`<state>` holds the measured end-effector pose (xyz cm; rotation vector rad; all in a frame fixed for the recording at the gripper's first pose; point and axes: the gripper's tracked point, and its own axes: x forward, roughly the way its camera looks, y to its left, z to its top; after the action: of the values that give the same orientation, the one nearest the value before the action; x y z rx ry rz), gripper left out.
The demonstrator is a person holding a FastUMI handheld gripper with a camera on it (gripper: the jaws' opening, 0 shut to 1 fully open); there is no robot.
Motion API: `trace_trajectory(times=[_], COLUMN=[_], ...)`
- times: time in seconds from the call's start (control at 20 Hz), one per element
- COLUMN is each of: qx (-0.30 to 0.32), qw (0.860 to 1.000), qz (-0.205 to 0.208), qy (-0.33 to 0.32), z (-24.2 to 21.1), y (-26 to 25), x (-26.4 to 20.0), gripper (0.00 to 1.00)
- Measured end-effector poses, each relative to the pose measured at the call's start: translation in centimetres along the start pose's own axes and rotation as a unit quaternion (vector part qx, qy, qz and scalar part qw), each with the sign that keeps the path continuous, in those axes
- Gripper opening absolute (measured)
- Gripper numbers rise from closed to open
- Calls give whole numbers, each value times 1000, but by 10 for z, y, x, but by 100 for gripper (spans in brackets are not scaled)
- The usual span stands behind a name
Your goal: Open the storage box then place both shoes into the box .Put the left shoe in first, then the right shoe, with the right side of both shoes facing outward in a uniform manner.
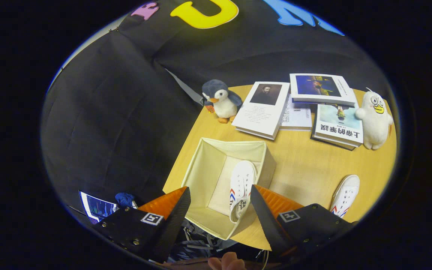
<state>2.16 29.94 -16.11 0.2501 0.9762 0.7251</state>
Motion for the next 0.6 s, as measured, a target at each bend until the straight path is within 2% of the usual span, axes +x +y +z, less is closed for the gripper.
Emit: trace_trajectory(times=[0.35,0.6], qx=[43,81], qw=[997,991], qz=[-41,-86], qy=[-48,-67], z=[-3,-17], y=[-73,-137], x=[-59,-93], gripper=[96,96])
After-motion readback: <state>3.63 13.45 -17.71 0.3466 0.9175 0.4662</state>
